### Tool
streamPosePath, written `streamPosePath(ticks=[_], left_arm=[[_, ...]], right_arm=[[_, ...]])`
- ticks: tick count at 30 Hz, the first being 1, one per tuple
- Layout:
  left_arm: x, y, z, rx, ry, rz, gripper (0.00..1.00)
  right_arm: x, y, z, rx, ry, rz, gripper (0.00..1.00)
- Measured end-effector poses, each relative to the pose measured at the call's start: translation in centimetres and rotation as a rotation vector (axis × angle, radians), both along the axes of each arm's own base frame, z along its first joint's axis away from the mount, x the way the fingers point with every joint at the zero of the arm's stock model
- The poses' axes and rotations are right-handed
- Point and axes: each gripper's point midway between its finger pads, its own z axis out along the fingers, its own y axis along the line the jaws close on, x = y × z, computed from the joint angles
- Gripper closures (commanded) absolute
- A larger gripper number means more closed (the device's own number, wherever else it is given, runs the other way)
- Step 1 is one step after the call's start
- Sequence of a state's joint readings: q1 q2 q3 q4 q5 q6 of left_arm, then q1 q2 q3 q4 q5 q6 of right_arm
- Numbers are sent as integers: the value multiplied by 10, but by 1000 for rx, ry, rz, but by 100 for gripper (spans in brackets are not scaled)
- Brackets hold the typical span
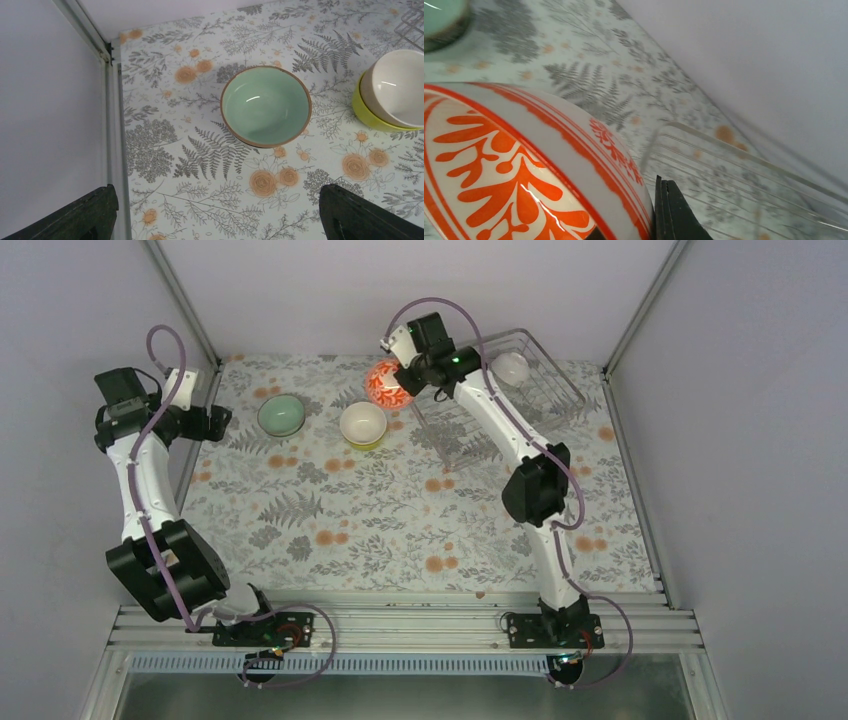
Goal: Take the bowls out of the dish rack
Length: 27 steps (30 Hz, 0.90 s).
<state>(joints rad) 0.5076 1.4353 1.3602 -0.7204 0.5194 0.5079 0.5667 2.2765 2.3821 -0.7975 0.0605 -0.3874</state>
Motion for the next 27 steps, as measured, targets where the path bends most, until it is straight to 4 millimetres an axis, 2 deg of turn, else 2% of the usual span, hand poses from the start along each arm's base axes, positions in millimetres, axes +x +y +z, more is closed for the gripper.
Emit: streamPosePath(ticks=[7,11,13,19,21,23,27], left_arm=[[-5,-2,-11,-27,24,-8,0],[-6,-2,-13,-35,26,-9,0],[-6,-3,-14,-39,26,-11,0],[-9,-6,-25,-56,48,-15,0],[-11,-7,-30,-64,61,-15,0],[-12,-7,-34,-69,69,-15,0],[-15,-8,-40,-77,80,-15,0]], right_arm=[[-27,31,-8,134,134,95,97],[-31,43,-23,182,201,126,97],[-30,49,-40,192,237,132,97],[-30,61,-110,156,356,123,97],[-33,66,-124,154,382,125,97],[-36,70,-128,155,391,129,97],[-38,80,-121,169,372,146,97]])
